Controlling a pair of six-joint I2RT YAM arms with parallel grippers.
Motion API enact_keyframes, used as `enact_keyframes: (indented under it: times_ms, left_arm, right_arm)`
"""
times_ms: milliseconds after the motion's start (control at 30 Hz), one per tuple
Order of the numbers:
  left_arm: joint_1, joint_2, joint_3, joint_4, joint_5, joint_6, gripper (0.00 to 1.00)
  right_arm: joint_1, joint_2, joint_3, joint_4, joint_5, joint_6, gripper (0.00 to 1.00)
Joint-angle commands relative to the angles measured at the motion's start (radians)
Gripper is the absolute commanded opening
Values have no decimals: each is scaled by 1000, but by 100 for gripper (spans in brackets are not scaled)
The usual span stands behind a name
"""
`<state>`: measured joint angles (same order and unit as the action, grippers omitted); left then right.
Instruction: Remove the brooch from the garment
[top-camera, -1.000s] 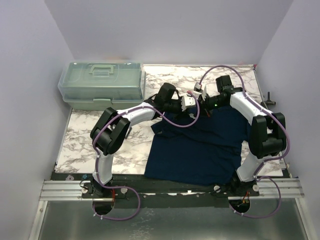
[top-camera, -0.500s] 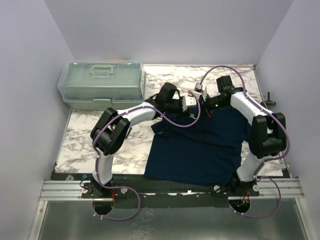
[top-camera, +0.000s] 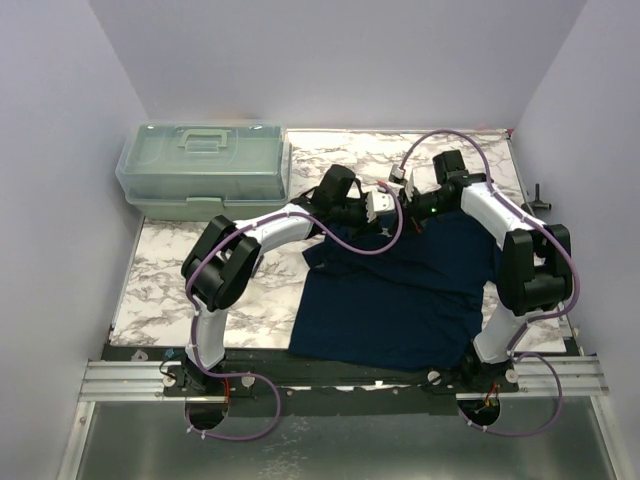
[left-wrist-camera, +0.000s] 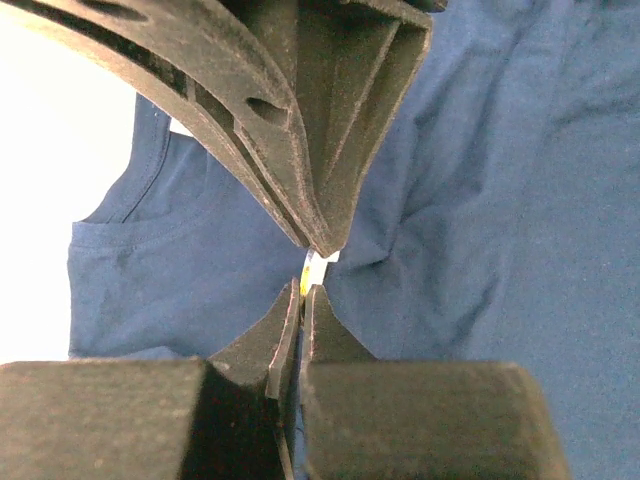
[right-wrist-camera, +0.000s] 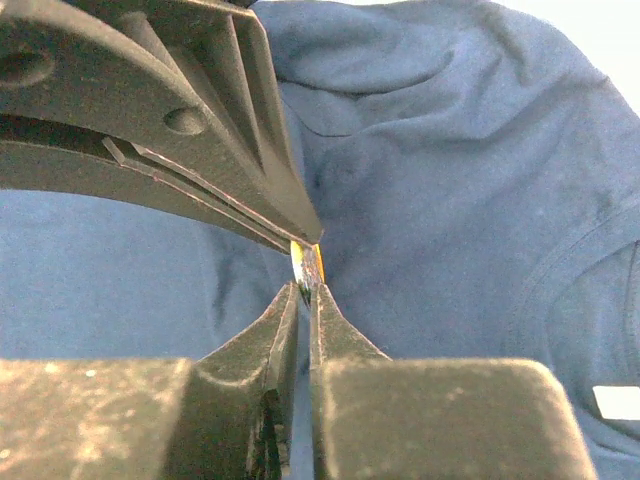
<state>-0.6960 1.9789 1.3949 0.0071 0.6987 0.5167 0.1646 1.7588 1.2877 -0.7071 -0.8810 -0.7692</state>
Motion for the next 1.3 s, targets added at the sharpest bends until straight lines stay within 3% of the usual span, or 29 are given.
enact_keyframes:
  times_ms: [0, 67, 167, 533, 600, 633, 767, 967, 1100, 1267]
  left_arm:
    - [-7, -15, 26, 8, 49, -5, 0]
    - [-7, -17, 22, 8, 52, -17, 0]
    - [-5, -19, 16, 8, 65, -36, 0]
    - [-3, -34, -2, 16, 43, -43, 1]
    - [-1, -39, -6, 19, 19, -44, 26]
    - [3, -43, -13, 25, 10, -45, 33]
    - [7, -77, -68, 69, -21, -44, 50]
    - [5, -98, -111, 99, -33, -60, 52]
    - [0, -117, -192, 232, -66, -65, 58]
    - [-2, -102, -191, 256, -72, -141, 57]
  right_arm:
    - [-2, 8, 14, -2, -46, 27, 20]
    - [-4, 19, 10, -6, -68, 22, 33]
    - [-4, 28, 7, 14, -87, 23, 34]
    - [-4, 26, 4, 25, -82, -20, 1]
    - [-4, 27, 7, 18, -72, -9, 1]
    - [-4, 28, 9, 18, -63, 3, 1]
    - [-4, 39, 15, 31, -33, 83, 1]
    - [-4, 57, 32, 5, -26, 198, 1]
    - [-4, 84, 70, -72, -12, 212, 1]
    - [-4, 103, 105, -131, -21, 251, 1]
